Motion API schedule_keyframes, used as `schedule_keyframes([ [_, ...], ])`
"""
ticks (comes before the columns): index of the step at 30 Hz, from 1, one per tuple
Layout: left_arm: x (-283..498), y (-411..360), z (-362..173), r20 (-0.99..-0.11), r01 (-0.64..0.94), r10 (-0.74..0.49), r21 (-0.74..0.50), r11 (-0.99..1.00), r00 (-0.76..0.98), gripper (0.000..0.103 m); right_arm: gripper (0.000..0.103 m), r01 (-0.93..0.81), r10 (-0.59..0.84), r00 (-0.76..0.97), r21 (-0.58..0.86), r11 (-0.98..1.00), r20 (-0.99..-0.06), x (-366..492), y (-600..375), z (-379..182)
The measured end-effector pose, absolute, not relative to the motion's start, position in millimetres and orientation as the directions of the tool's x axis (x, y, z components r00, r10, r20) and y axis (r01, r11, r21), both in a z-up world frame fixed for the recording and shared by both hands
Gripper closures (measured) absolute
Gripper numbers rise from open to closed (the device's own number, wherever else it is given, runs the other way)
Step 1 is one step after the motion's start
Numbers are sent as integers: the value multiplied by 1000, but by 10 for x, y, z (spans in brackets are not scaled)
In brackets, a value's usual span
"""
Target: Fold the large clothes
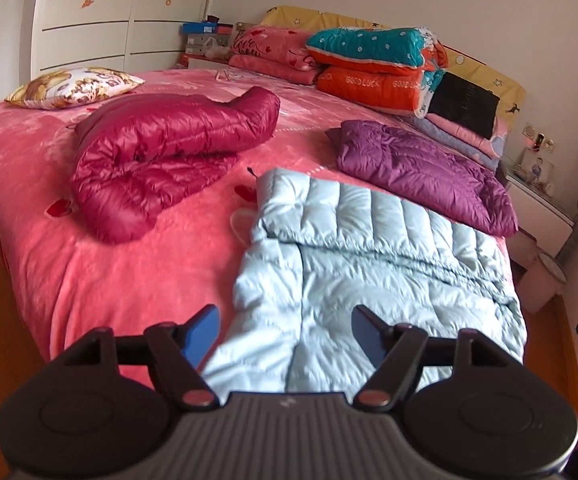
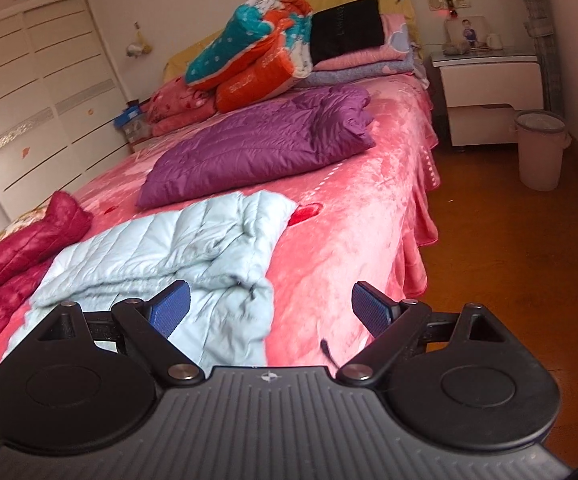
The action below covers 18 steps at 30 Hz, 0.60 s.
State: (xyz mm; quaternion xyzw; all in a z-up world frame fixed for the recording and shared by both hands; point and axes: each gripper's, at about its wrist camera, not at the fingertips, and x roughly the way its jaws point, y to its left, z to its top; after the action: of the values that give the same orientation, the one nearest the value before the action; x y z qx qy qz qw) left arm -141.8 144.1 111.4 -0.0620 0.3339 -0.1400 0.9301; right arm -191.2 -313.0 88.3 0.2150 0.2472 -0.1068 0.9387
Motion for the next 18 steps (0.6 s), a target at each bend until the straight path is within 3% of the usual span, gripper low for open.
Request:
schedule_keyframes([
  [9, -1642, 1542, 895, -644, 223, -328, -242, 944, 691, 29, 0, 150, 113, 793, 372, 916, -598, -2104, -2838, 885],
  [18, -1592, 1684, 645, -681, 193, -381, -339, 921, 625, 29, 0, 211, 269, 672, 526, 824, -690, -2052, -2912, 627],
])
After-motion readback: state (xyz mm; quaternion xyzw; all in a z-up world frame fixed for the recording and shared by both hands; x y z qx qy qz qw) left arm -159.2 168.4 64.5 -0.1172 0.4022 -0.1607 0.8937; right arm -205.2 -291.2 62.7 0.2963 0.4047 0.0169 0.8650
